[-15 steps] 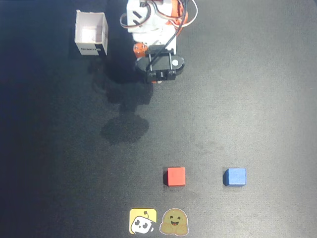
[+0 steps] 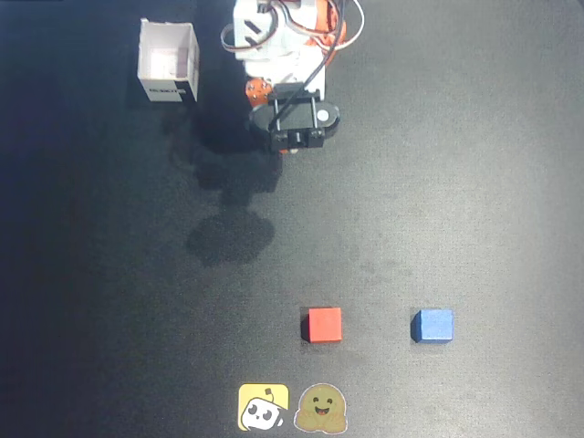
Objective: Put the red cube on top of the blue cube.
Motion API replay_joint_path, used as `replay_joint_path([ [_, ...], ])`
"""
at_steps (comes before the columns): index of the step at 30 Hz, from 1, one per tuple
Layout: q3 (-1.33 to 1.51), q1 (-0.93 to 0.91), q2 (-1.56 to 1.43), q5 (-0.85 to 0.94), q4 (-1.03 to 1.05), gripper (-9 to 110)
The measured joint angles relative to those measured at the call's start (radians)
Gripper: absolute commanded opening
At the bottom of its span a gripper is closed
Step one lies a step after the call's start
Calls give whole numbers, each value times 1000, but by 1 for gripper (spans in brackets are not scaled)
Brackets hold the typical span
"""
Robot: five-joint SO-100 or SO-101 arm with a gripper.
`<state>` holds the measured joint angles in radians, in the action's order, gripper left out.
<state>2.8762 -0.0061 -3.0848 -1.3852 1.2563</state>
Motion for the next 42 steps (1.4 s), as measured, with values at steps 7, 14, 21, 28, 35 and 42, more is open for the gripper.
replay_joint_path([
  [7,0,0,0,0,0,0],
  [14,0,0,0,0,0,0],
  [21,0,0,0,9,0,0],
  [28,0,0,0,25,0,0],
  [35,0,0,0,25,2,0],
  [42,-5,0,21,25,2,0],
])
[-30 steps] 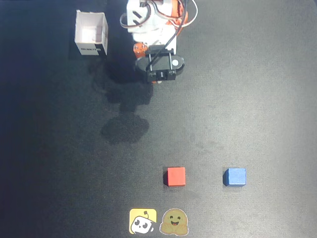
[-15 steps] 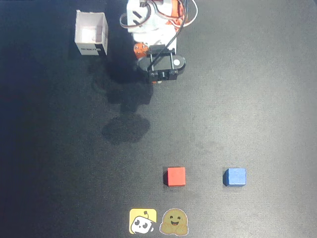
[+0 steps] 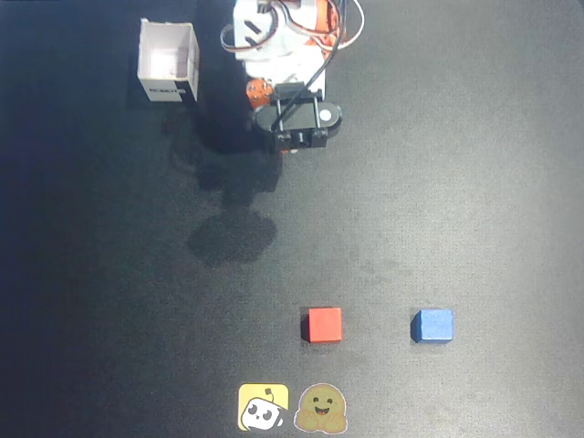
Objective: Put the red cube on top of the blue cube.
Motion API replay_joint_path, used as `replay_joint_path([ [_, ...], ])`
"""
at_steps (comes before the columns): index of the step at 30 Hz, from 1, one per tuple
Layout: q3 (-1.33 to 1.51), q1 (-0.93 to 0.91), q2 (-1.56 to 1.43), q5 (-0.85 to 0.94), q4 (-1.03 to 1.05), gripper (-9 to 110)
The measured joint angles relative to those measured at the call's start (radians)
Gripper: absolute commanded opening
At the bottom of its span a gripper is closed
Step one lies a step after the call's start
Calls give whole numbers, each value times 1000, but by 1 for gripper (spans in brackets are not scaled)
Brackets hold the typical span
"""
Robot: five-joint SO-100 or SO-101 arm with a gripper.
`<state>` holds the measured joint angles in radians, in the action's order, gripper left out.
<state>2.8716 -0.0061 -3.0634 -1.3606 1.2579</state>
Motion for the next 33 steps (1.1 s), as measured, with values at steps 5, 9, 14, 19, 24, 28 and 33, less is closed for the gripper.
replay_joint_path([
  [5,-87,6,161,-32,-3,0],
  [9,-198,15,316,-37,-6,0],
  [14,-379,28,538,-60,-6,0],
  [19,-583,44,755,-95,6,2],
  [24,-758,94,940,-129,14,4],
  [28,-857,120,1054,-172,14,11],
  [33,-923,140,1143,-204,-31,17],
])
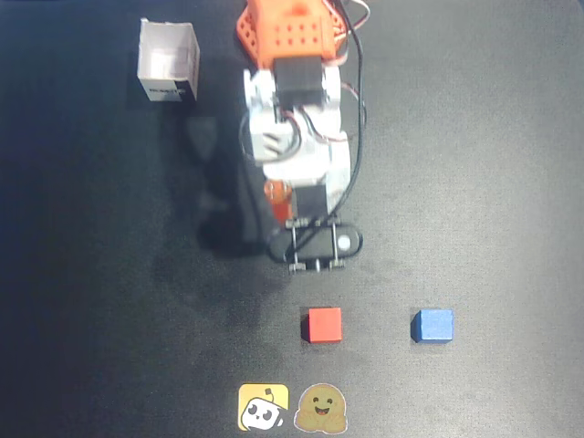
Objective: Put the red cube on top of the blue cube.
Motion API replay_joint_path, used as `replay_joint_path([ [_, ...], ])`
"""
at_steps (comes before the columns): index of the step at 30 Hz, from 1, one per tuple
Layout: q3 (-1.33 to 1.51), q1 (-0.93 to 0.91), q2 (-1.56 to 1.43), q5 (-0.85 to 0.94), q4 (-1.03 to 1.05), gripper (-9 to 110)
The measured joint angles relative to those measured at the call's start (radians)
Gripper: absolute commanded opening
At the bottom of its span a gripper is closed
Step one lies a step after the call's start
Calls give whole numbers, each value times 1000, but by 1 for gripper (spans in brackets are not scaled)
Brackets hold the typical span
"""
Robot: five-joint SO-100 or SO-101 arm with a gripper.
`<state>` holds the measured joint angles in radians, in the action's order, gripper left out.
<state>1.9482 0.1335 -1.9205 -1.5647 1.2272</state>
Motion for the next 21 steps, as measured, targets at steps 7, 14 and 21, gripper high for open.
replay_joint_path([
  [7,-100,40,153,-34,-63,21],
  [14,-176,60,282,-61,-120,21],
  [21,-233,60,364,-80,-158,21],
])
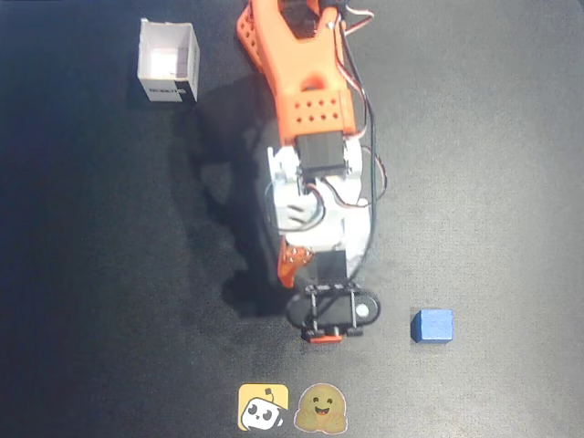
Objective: Put the red cube on top of the blue cube.
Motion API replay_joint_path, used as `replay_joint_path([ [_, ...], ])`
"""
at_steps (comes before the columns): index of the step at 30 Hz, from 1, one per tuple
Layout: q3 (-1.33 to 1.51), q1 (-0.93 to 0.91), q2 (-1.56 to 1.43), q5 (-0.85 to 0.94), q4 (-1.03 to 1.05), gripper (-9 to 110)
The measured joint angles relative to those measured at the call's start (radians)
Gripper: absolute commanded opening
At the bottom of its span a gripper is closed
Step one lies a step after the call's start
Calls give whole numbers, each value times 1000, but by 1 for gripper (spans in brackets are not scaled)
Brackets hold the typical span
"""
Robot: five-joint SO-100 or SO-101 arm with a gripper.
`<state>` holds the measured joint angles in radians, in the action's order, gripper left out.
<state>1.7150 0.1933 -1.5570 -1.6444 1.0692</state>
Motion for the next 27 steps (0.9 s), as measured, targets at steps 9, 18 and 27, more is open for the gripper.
replay_joint_path([
  [9,-95,-2,100,-17,-26,21],
  [18,-181,11,206,-37,-57,21],
  [27,-199,8,307,-43,-86,21],
])
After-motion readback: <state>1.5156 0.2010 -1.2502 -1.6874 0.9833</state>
